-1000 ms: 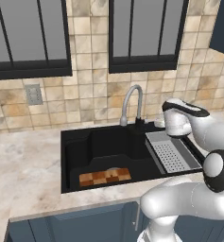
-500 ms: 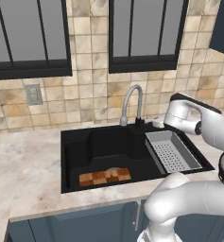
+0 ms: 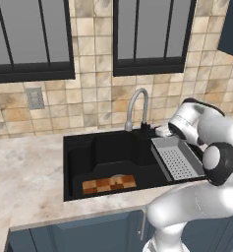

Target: Turn on the sink faucet with hot water and rinse the cutting board for ten seconds, then turn off the faucet. Push the cutting board to reach the water if necessary.

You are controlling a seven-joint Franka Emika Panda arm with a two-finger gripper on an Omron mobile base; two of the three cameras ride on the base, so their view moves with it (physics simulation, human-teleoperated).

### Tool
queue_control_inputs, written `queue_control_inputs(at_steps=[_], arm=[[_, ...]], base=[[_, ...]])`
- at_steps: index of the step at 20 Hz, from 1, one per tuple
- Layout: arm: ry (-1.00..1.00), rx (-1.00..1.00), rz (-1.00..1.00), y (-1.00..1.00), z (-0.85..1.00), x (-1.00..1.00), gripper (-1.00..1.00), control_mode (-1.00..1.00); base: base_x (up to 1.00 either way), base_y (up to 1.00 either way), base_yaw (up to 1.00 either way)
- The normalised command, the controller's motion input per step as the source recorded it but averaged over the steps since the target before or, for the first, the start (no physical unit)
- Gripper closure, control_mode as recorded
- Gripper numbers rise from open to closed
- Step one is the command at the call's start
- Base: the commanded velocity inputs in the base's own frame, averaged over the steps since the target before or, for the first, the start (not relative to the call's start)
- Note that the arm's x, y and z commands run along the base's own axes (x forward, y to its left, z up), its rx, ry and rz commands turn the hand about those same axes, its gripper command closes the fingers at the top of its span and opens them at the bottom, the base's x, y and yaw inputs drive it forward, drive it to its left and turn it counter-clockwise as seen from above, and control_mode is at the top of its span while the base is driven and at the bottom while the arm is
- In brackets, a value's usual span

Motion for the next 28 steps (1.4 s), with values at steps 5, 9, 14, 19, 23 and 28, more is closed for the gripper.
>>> queue_control_inputs(at_steps=[5,9,14,19,23,28], arm=[[0.00,0.00,0.00,0.00,-0.10,0.00,-1.00,-1.00],[0.00,0.00,0.00,0.00,-0.15,0.06,-1.00,-1.00],[-0.02,0.00,0.00,0.00,0.00,0.15,-1.00,-1.00],[-0.04,0.01,0.00,0.00,0.00,0.26,-1.00,-1.00],[-0.01,0.01,0.00,0.00,0.00,0.15,-1.00,-1.00],[0.00,0.01,0.00,0.00,-0.07,0.01,-1.00,-1.00]], base=[[0.00,0.00,0.00],[0.00,0.00,0.00],[0.00,0.00,0.00],[0.00,0.00,0.00],[0.00,0.00,0.00],[0.00,0.00,0.00]])
